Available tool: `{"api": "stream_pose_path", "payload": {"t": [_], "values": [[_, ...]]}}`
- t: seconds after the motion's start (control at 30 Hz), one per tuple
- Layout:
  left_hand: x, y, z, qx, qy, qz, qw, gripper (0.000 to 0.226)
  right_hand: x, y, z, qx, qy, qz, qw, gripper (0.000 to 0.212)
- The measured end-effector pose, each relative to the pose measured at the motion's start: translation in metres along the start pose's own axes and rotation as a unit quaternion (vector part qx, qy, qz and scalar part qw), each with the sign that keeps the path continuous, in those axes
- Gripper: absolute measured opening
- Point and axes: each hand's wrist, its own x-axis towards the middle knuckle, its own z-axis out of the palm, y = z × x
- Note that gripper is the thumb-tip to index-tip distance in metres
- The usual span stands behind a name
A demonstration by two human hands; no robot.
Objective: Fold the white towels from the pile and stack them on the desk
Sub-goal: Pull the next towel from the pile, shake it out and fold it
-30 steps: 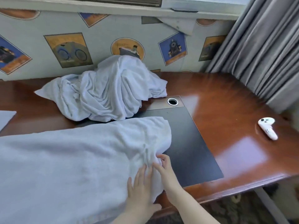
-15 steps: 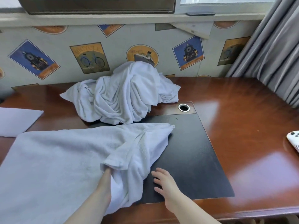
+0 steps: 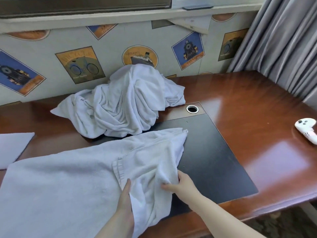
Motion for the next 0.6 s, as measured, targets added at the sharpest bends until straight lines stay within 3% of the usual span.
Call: {"api": "stream_pose_path", "payload": {"t": [0.07, 0.2, 0.27, 0.33, 0.4, 0.47, 0.53, 0.6], "values": [[-0.001, 0.000, 0.000, 0.052, -0.049, 0.011, 0.997, 0.054, -0.007, 0.001, -0.011, 0.005, 0.031, -0.031, 0.999, 0.028], [-0.005, 0.009, 0.005, 0.120, 0.003, 0.183, 0.976, 0.036, -0.029, -0.005, -0.042, 0.103, 0.147, -0.082, 0.980, 0.039], [-0.005, 0.009, 0.007, 0.163, 0.007, 0.248, 0.955, 0.029, -0.039, -0.003, -0.053, 0.012, 0.209, -0.067, 0.976, 0.037], [-0.008, 0.003, 0.011, 0.177, -0.004, 0.289, 0.941, 0.027, -0.048, 0.007, -0.057, -0.177, 0.254, 0.008, 0.951, 0.037], [-0.007, -0.009, 0.013, 0.199, -0.043, 0.310, 0.929, 0.028, -0.054, 0.020, -0.056, -0.351, 0.227, 0.088, 0.904, 0.039], [-0.007, -0.023, 0.013, 0.223, -0.073, 0.318, 0.919, 0.031, -0.064, 0.030, -0.052, -0.440, 0.158, 0.127, 0.875, 0.034], [-0.003, -0.034, 0.009, 0.240, -0.088, 0.316, 0.914, 0.024, -0.074, 0.035, -0.049, -0.439, 0.128, 0.130, 0.880, 0.036], [0.000, -0.044, 0.004, 0.265, -0.101, 0.311, 0.907, 0.027, -0.085, 0.032, -0.053, -0.379, 0.159, 0.081, 0.908, 0.037]]}}
